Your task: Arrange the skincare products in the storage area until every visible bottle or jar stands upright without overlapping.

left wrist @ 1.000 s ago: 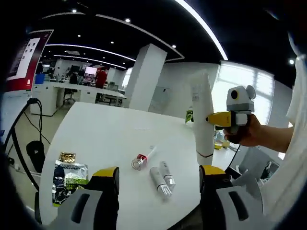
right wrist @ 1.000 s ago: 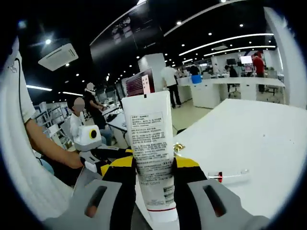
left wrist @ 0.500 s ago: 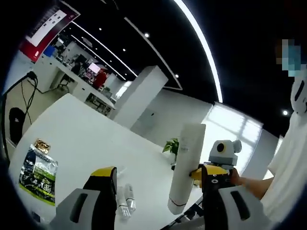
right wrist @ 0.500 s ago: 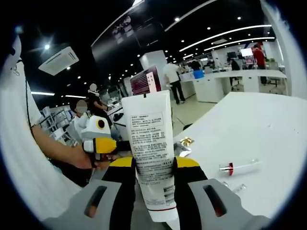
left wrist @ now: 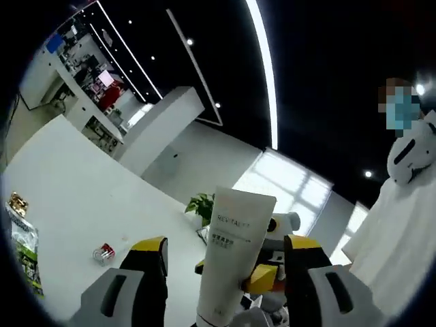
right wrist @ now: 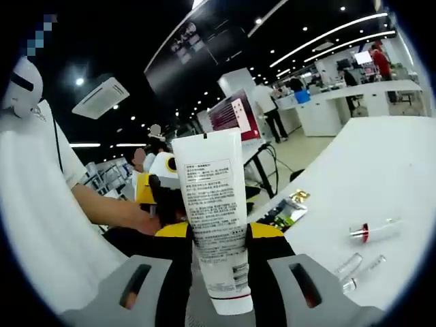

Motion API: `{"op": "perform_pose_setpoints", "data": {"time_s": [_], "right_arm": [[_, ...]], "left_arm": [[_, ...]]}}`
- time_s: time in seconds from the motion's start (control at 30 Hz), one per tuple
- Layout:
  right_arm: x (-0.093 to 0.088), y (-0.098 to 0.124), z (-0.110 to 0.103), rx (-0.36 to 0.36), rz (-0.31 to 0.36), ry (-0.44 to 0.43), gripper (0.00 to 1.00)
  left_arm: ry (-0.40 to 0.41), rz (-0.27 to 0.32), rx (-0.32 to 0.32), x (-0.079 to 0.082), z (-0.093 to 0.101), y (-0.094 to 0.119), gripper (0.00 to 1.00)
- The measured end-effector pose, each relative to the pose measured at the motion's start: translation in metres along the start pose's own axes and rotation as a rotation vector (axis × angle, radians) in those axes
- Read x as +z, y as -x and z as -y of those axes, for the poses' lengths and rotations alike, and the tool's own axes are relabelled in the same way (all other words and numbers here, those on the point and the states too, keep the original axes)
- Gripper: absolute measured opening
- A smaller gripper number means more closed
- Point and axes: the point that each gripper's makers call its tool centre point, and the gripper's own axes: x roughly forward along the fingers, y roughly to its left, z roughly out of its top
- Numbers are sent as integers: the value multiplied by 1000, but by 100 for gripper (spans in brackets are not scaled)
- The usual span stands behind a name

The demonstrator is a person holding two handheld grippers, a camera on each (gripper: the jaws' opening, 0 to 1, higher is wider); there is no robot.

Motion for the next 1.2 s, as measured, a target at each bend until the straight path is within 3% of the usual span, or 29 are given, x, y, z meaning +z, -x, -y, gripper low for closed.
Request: {"op": "perform_pose_setpoints", "data": {"time_s": [0.17, 0.3, 0.5, 0.63, 0.73, 0.8, 0.83, 0.87, 0.93, 1.1, 1.2], "right_arm": [[-1, -6, -14, 80, -20, -24, 28], [-7, -10, -27, 149, -51, -50, 28], [-6, -10, -35, 236, -59, -116, 28], [-5, -13, -43, 287, -88, -127, 28], [-2, -15, -43, 302, -89, -144, 28], [0, -15, -43, 309, -78, -162, 28], [0, -16, -41, 298, -76, -186, 28], [-1, -14, -43, 318, -81, -211, 29], [1, -16, -45, 328, -65, -213, 28], [7, -16, -42, 332, -55, -222, 29], [7, -17, -36, 300, -40, -204, 29]], "left_arm": [[5, -25, -65, -2, 11, -3, 57], [114, -58, -174, -6, 27, -2, 47], [140, -88, -219, -7, 30, 0, 49], [120, -100, -211, -10, 30, -3, 60], [124, -116, -221, -14, 32, -7, 57], [106, -91, -217, -10, 32, -7, 55], [117, -89, -250, -8, 39, -6, 48], [101, -76, -214, -4, 33, -7, 46], [45, -84, -202, -3, 32, -7, 45], [47, -80, -176, 1, 29, -8, 44], [14, -86, -125, 4, 22, -10, 42]]}}
